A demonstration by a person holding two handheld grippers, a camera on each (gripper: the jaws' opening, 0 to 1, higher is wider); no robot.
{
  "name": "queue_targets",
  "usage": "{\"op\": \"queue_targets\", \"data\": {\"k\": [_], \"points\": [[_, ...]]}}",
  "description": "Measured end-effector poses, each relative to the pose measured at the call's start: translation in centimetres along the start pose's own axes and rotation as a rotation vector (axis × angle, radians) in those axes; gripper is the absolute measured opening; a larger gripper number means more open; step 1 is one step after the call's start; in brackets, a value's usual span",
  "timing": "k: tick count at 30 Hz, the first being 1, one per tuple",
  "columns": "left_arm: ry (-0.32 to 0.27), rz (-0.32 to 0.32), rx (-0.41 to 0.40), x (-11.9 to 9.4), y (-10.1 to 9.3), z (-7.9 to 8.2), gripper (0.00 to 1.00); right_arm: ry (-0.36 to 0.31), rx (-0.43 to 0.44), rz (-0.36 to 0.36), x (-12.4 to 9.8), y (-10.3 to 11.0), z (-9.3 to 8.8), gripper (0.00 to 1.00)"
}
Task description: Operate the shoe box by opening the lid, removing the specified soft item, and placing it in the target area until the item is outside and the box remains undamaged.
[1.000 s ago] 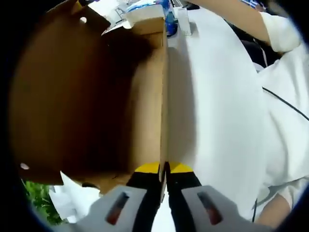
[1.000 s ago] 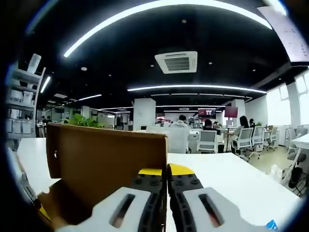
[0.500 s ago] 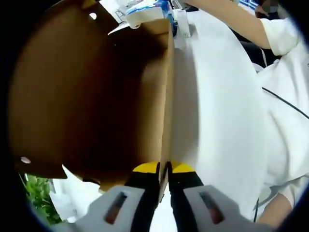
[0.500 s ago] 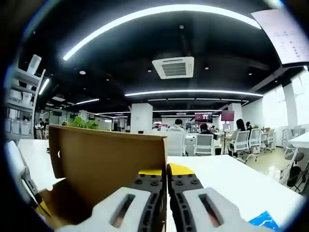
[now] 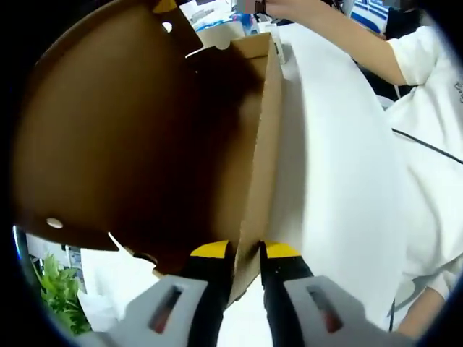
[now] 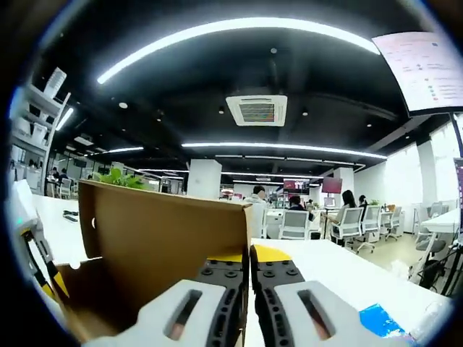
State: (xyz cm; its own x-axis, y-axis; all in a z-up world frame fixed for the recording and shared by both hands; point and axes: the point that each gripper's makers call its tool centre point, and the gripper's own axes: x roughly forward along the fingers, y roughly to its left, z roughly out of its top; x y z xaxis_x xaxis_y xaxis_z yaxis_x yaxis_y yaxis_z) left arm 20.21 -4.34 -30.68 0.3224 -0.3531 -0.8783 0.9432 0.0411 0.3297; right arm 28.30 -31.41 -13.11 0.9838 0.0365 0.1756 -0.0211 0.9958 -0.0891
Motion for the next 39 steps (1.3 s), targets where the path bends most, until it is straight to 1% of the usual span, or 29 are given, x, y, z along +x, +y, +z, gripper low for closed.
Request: {"op": "queue_targets", "data": {"k": [2,3,4,5,6,8,9,11,14,17,18,20,23,24,26,28,29,30,31,32,35,36,38,39], "points": [[-0.021,0.007,0.010,0.0,0.0,0.2,0.17,-0.009,-0.004,-0.003,-0.2,-0.1,0.1,0.00],[-0.030,0.015,0.000,-0.1,0.1,0.2,0.18,-0.013,-0.001,-0.001,-0.2,-0.1,0.0,0.00],[-0.062,0.070,0.015,-0.2,0.8,0.6,0.19,-0.028,-0.008,-0.008,-0.3,-0.2,0.0,0.00],[-0.082,0.108,0.058,-0.4,1.2,0.9,0.20,-0.032,-0.010,-0.017,-0.5,-0.4,0.0,0.00],[-0.097,0.132,0.085,-0.5,1.3,0.9,0.21,-0.034,-0.019,-0.018,-0.6,-0.4,0.0,0.00],[-0.107,0.160,0.064,-0.4,1.2,0.6,0.22,-0.040,-0.016,-0.024,-0.7,-0.6,0.0,0.00],[-0.119,0.179,0.082,-0.4,1.3,0.8,0.22,-0.040,-0.021,-0.020,-0.8,-0.5,0.0,0.00],[-0.132,0.189,0.086,-0.5,1.3,0.8,0.24,-0.046,-0.025,-0.014,-1.1,-0.4,0.0,0.00],[-0.156,0.205,0.067,-0.6,1.5,0.9,0.25,-0.059,-0.023,-0.012,-1.4,-0.4,-0.1,0.00],[-0.170,0.213,0.063,-0.7,1.5,0.9,0.25,-0.065,-0.044,-0.021,-1.4,-0.3,0.0,0.00],[-0.179,0.214,0.063,-0.8,1.4,0.9,0.25,-0.064,-0.048,-0.021,-1.4,-0.2,0.0,0.00],[-0.216,0.198,0.037,-1.1,1.2,1.2,0.25,-0.062,-0.050,-0.020,-1.4,-0.2,0.0,0.00],[-0.215,0.203,0.037,-1.6,1.2,0.9,0.23,-0.068,-0.058,-0.026,-1.6,-0.3,0.0,0.00],[-0.222,0.220,0.036,-2.1,1.4,1.0,0.23,-0.078,-0.069,-0.025,-1.7,-0.1,-0.1,0.00],[-0.225,0.225,0.015,-2.5,1.5,0.9,0.23,-0.079,-0.069,-0.025,-1.7,-0.1,-0.2,0.00],[-0.263,0.247,-0.001,-2.8,1.7,1.1,0.23,-0.082,-0.060,-0.030,-1.9,-0.1,-0.1,0.00],[-0.264,0.253,0.002,-2.7,1.7,1.0,0.23,-0.082,-0.059,-0.036,-2.0,-0.2,-0.1,0.00],[-0.266,0.305,0.038,-2.7,2.1,1.1,0.23,-0.088,-0.057,-0.035,-2.1,-0.2,-0.2,0.00],[-0.262,0.323,0.049,-2.6,2.0,1.0,0.24,-0.089,-0.058,-0.033,-2.1,-0.2,-0.2,0.00],[-0.268,0.321,0.056,-2.5,1.7,1.0,0.24,-0.093,-0.055,-0.032,-2.1,-0.2,-0.2,0.00],[-0.327,0.341,0.008,-2.8,1.8,1.2,0.25,-0.091,-0.051,-0.026,-2.4,-0.1,-0.2,0.00],[-0.333,0.345,0.005,-2.9,1.7,1.2,0.25,-0.095,-0.050,-0.027,-2.6,0.0,-0.3,0.00],[-0.340,0.379,0.000,-3.1,1.9,1.3,0.27,-0.098,-0.050,-0.020,-2.8,0.0,-0.6,0.00],[-0.346,0.409,0.014,-3.2,2.0,1.3,0.30,-0.099,-0.044,-0.017,-2.9,0.0,-0.6,0.00]]}}
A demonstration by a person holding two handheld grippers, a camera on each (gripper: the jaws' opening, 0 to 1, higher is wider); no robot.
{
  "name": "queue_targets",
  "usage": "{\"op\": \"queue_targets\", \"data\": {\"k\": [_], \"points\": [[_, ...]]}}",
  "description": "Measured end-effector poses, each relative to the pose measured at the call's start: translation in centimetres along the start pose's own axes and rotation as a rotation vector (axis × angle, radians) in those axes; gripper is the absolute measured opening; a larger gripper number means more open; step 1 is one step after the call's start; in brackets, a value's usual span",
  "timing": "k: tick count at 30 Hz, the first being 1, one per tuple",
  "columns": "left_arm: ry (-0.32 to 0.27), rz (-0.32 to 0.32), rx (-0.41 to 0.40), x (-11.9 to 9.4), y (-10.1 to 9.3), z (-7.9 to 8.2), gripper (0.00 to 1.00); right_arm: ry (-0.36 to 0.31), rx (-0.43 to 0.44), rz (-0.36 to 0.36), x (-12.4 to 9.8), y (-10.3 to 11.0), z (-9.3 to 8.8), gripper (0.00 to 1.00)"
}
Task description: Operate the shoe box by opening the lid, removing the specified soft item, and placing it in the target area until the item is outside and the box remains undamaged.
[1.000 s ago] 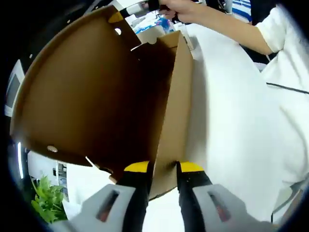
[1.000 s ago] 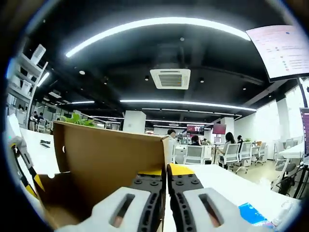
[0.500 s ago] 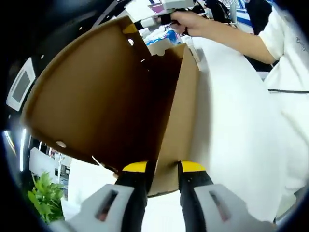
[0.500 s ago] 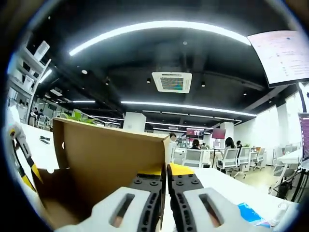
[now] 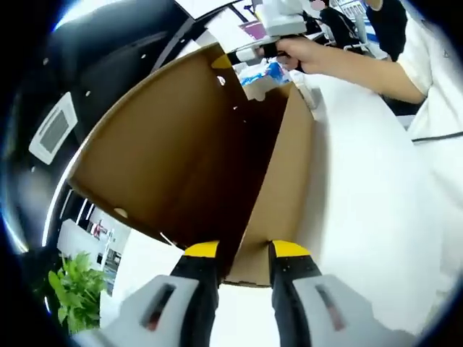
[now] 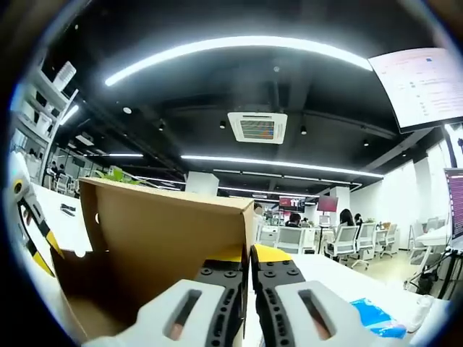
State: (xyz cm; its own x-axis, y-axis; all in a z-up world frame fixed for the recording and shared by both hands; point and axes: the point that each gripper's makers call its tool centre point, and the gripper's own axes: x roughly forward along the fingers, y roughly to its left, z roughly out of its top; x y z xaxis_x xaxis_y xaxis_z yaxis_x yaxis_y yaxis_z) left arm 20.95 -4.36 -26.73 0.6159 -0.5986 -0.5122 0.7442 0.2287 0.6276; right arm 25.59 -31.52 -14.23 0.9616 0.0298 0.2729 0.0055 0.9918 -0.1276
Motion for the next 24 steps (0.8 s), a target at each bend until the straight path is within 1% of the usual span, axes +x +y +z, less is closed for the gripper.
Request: {"op": "queue_targets", "data": {"k": [1,2,3,4,5,7,10,11,12,14,17,18,19,20,22,24], "points": [[-0.015,0.029,0.032,0.0,0.3,0.1,0.31,0.004,-0.004,0.002,-0.1,0.0,-0.1,0.00],[-0.017,0.044,0.049,0.0,0.1,0.0,0.31,0.014,-0.006,0.005,-0.3,0.0,-0.4,0.00],[-0.009,0.027,0.055,0.0,-0.6,-0.4,0.29,0.014,-0.003,0.003,-0.4,0.0,-0.5,0.00],[-0.031,0.042,0.065,0.0,-0.4,-0.1,0.29,0.013,-0.007,0.002,-0.6,0.0,-0.5,0.00],[-0.035,0.046,0.043,0.0,-0.4,-0.2,0.29,0.014,-0.007,0.003,-0.6,0.0,-0.5,0.00],[-0.045,0.046,0.030,-0.1,-0.3,-0.1,0.29,0.015,-0.008,0.002,-0.7,0.0,-0.4,0.00],[-0.046,0.065,0.024,-0.1,0.1,-0.1,0.31,0.025,-0.022,0.007,-0.7,0.1,-0.5,0.00],[-0.043,0.049,0.004,-0.1,-0.1,-0.3,0.30,0.030,-0.031,0.006,-0.7,0.0,-0.6,0.00],[-0.054,0.055,0.014,-0.2,0.0,-0.2,0.29,0.032,-0.035,0.001,-0.9,0.0,-0.5,0.00],[-0.057,0.051,0.013,-0.3,-0.1,-0.2,0.29,0.037,-0.038,-0.003,-1.1,0.0,-0.5,0.00],[-0.091,0.032,-0.086,-0.5,-0.5,0.4,0.30,0.045,-0.067,-0.014,-1.5,0.0,-0.6,0.00],[-0.090,0.048,-0.141,-0.6,-0.1,0.3,0.30,0.044,-0.085,-0.020,-1.6,0.0,-0.6,0.00],[-0.090,0.052,-0.173,-0.7,0.0,0.3,0.30,0.044,-0.087,-0.019,-1.6,0.1,-0.7,0.00],[-0.112,0.046,-0.213,-0.7,0.0,0.7,0.30,0.047,-0.084,-0.021,-1.8,0.1,-0.7,0.00],[-0.142,0.048,-0.260,-0.8,0.4,1.0,0.33,0.047,-0.087,-0.021,-1.9,0.1,-0.7,0.00],[-0.129,0.053,-0.396,-0.9,0.9,0.7,0.33,0.050,-0.082,-0.022,-2.1,0.0,-0.7,0.00]]}}
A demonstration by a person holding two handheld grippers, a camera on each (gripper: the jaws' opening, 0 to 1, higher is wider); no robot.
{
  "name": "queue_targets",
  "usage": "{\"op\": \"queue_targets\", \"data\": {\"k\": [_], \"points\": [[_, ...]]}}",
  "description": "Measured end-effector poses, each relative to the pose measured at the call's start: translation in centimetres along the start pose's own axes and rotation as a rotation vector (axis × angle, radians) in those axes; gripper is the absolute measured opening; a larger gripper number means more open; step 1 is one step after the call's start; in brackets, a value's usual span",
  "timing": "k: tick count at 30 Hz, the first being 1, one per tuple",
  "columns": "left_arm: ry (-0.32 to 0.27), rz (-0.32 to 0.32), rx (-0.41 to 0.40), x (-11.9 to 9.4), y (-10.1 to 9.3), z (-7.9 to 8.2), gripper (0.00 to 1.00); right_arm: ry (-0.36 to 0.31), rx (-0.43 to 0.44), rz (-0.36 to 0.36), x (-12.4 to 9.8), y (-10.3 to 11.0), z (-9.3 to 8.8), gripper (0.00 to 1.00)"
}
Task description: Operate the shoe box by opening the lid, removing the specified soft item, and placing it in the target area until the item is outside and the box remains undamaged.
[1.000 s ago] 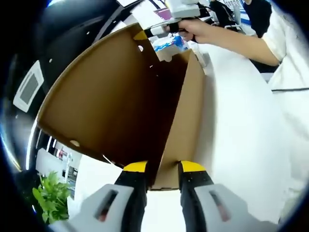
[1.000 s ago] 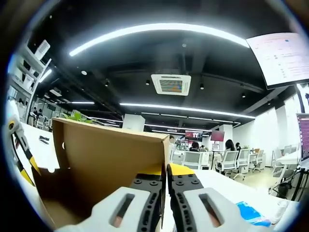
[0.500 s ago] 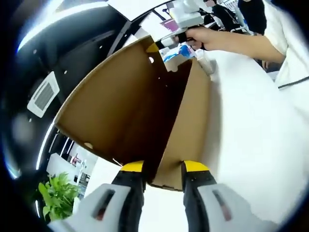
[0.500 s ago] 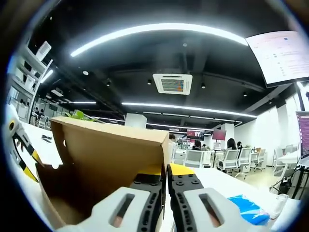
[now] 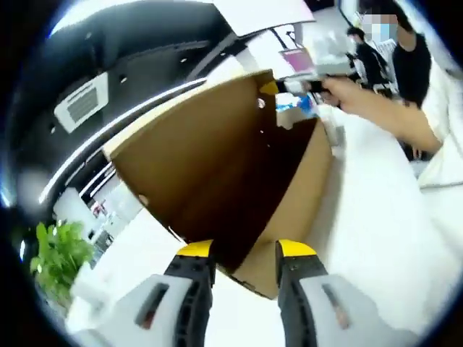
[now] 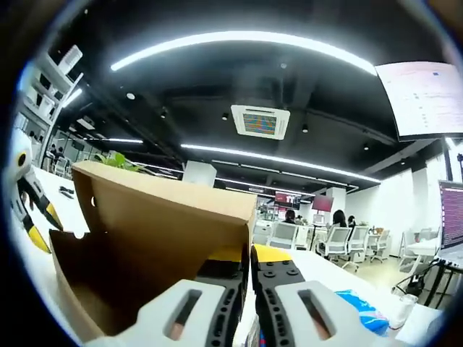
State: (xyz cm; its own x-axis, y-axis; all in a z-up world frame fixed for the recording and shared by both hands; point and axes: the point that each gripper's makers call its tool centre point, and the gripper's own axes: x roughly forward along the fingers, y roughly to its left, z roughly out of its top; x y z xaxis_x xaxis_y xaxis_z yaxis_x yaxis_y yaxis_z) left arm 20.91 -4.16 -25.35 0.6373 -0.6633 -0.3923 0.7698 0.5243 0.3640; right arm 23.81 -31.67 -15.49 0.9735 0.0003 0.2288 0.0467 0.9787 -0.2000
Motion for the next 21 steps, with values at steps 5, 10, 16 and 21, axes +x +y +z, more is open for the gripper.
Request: {"op": "queue_targets", "data": {"k": [5,10,16,21], "points": [[-0.049,-0.049,-0.186,-0.1,-1.0,0.8,0.45,-0.001,0.006,-0.011,-0.4,0.1,-0.3,0.00],[-0.183,-0.078,-0.319,-0.9,-0.5,2.8,0.48,0.002,0.004,-0.010,-0.6,0.1,-0.4,0.00],[-0.293,-0.124,-0.509,-1.9,0.1,4.1,0.45,0.013,0.031,-0.006,-0.7,0.1,-0.9,0.00],[-0.312,-0.095,-0.533,-2.9,0.9,4.3,0.63,0.021,0.034,0.003,-0.9,0.2,-1.3,0.00]]}}
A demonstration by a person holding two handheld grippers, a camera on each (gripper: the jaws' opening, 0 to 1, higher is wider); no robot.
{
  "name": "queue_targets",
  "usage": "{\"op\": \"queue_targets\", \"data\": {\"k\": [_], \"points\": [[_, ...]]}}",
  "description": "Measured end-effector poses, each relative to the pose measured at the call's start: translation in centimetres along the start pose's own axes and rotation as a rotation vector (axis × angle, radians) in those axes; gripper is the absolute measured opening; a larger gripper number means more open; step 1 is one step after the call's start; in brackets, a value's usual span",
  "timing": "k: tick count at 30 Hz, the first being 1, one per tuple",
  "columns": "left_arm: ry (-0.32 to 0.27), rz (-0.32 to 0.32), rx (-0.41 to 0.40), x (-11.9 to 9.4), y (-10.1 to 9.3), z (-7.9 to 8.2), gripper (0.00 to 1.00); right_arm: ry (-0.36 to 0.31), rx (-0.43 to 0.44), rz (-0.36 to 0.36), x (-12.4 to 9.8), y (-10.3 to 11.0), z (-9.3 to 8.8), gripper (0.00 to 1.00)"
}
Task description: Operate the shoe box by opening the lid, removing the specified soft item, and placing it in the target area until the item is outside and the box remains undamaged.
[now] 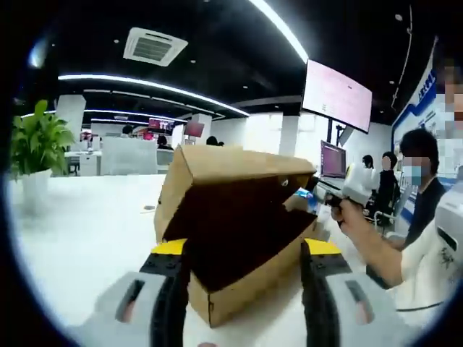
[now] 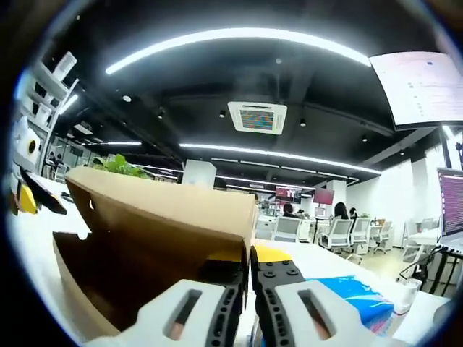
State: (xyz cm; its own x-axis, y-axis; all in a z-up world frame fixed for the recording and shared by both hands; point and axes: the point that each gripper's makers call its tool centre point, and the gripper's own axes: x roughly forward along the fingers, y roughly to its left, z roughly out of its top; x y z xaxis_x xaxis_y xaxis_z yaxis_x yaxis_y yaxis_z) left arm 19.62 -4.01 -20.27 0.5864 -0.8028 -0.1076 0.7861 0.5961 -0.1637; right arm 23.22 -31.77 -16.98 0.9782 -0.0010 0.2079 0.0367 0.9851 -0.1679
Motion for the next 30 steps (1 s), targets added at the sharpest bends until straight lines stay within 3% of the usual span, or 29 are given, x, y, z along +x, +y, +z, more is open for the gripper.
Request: {"op": "queue_targets", "data": {"k": [2,5,9,12,16,20,30], "points": [[-0.024,0.023,-0.024,-0.4,0.8,0.4,0.59,0.003,0.003,-0.001,0.0,0.0,-0.1,0.00],[-0.032,0.069,-0.012,-0.7,1.8,0.5,0.66,0.008,-0.004,-0.001,0.0,0.0,-0.3,0.00],[-0.041,0.070,-0.030,-0.7,1.9,0.4,0.67,0.008,-0.004,0.000,-0.2,0.0,-0.3,0.00],[-0.030,0.080,-0.028,-0.4,2.1,0.0,0.58,0.005,-0.005,-0.001,-0.2,0.0,-0.4,0.00],[-0.038,0.070,-0.098,-0.3,2.2,0.2,0.62,0.008,-0.011,0.003,-0.1,0.0,-0.6,0.00],[-0.033,0.084,-0.084,-0.3,2.1,0.5,0.52,0.010,-0.006,0.004,-0.2,0.1,-0.7,0.00],[-0.054,0.075,-0.104,0.1,1.6,1.4,0.48,0.017,-0.011,0.009,-0.6,0.2,-0.9,0.00]]}}
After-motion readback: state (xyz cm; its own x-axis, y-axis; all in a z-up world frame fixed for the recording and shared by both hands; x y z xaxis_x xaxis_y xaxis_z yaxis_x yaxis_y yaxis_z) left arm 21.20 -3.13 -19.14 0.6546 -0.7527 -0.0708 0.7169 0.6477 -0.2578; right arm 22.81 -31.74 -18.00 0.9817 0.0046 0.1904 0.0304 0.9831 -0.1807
